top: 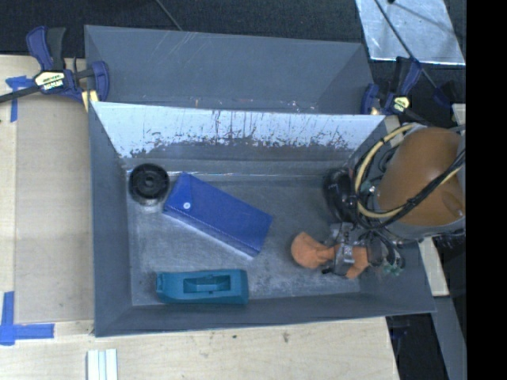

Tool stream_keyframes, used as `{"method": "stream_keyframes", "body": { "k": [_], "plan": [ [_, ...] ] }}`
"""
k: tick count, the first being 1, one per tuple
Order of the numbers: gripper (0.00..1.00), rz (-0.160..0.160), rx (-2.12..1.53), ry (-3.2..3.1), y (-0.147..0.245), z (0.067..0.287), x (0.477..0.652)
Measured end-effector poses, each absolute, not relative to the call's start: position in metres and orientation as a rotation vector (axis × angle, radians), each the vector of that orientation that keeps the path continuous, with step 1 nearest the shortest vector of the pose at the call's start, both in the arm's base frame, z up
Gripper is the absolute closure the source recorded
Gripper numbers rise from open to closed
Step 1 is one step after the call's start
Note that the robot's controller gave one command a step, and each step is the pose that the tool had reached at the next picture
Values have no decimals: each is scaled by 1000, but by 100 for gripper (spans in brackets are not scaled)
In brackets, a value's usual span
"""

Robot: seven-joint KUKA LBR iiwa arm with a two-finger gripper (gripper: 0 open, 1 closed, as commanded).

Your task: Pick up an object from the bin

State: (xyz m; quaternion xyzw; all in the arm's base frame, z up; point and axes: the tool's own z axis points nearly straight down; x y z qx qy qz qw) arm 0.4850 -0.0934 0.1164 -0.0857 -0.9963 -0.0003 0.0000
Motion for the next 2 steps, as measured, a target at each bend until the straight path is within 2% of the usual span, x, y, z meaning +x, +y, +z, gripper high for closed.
{"method": "stream_keyframes", "body": {
  "k": [2],
  "plan": [
    [100, -1, -268, -3130, -94, 138, 485]
  ]
}}
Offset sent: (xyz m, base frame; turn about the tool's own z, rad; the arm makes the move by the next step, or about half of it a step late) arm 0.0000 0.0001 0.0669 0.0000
